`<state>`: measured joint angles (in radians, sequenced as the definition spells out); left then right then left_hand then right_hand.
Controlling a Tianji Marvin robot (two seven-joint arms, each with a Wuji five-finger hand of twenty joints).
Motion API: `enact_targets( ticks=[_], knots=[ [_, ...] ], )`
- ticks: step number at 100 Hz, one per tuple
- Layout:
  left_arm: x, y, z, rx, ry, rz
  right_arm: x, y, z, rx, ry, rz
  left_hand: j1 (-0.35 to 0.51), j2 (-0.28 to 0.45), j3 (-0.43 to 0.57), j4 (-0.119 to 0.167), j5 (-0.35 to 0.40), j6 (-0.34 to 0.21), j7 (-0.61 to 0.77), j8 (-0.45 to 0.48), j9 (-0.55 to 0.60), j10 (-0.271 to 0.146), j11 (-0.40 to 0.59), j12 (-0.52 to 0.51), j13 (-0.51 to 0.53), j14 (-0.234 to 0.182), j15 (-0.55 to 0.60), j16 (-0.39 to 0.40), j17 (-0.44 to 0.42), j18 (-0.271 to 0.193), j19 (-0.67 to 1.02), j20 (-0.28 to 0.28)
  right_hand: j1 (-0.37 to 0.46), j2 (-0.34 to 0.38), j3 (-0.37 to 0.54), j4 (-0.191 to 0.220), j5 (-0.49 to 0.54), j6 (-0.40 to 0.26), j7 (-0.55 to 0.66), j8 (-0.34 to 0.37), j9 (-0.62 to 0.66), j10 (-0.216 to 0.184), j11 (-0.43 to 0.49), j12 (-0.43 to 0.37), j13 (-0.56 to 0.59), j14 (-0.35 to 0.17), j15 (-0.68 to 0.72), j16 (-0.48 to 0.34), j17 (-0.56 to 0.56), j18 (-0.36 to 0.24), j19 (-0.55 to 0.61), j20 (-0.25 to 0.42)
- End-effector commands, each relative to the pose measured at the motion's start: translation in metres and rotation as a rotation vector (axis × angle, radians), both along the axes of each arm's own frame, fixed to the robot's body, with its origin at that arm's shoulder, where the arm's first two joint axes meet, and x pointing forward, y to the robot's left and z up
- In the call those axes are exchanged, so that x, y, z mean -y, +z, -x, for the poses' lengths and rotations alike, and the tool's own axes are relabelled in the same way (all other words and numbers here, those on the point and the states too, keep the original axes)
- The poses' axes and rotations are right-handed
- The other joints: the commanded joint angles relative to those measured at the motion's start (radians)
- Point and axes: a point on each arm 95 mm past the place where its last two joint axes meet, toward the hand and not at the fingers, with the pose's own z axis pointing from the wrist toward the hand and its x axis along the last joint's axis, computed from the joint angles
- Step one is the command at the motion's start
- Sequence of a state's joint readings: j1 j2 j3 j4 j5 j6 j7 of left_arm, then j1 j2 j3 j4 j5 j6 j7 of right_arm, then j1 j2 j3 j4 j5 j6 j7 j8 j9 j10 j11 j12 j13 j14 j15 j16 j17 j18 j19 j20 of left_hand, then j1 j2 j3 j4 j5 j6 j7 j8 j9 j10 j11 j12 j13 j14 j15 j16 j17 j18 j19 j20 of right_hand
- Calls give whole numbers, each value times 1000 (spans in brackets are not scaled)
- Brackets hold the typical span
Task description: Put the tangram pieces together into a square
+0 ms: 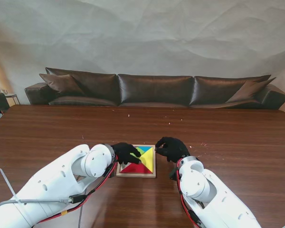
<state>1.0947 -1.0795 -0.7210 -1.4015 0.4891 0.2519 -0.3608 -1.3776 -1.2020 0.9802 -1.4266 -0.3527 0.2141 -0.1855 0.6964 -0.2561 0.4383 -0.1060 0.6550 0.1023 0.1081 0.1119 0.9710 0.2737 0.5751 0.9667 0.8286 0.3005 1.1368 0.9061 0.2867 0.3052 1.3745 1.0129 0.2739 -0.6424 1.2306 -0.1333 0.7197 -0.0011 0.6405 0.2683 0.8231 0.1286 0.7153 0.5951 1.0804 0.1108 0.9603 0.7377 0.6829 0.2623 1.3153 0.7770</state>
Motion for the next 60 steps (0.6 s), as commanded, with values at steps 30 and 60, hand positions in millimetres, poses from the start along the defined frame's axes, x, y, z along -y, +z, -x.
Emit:
enact_targets(
  ticks=[30, 60],
  knots=[
    [-9, 3, 10, -11, 1, -30, -4, -2, 2, -14, 15, -3, -13, 43, -10, 30, 48, 12, 37, 20, 19, 9, 23, 13, 33, 1, 50, 16, 5, -21, 24, 11, -8, 23, -13, 27, -10, 4, 1, -2, -21, 23, 7, -16, -18, 9, 17, 1, -126, 9, 20, 27],
    [-13, -4, 13, -32, 10, -53, -4, -3, 2, -17, 18, -2, -15, 43, -10, 30, 57, 21, 38, 25, 17, 9, 20, 11, 30, 2, 47, 13, 3, -21, 22, 8, -9, 24, -13, 27, -8, 4, 1, -1, -21, 23, 7, -15, -18, 8, 17, 1, -126, 7, 20, 27]
  ],
)
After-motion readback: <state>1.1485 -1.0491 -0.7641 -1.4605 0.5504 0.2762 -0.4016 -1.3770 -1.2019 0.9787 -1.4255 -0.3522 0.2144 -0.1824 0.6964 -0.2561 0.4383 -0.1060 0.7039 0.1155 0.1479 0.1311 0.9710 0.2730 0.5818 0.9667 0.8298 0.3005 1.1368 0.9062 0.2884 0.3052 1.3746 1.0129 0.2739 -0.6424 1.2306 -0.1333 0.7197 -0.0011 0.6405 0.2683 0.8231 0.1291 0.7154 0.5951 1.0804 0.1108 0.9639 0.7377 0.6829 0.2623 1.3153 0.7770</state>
